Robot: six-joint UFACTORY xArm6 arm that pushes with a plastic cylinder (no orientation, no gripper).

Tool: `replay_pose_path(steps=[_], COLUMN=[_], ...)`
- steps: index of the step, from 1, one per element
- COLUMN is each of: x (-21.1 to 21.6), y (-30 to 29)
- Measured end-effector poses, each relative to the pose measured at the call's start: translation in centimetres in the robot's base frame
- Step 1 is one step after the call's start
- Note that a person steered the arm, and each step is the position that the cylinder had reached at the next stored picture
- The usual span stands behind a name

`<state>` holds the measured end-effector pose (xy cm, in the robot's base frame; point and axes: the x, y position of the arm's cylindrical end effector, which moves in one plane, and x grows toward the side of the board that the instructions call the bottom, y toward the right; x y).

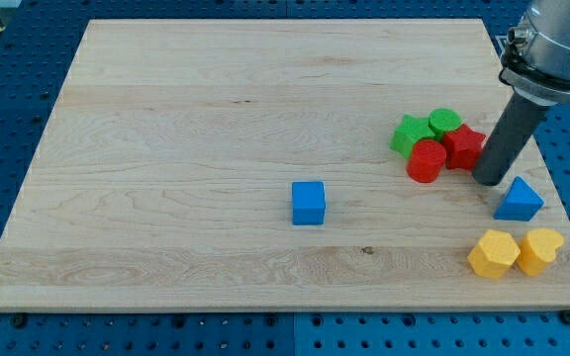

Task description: Move the blue triangle slightly down

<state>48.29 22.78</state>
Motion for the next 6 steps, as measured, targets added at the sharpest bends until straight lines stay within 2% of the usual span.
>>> replay_pose_path(steps=[2, 5, 6], x=[3.0, 2.6, 2.5], y=[2.3, 2.2, 0.4])
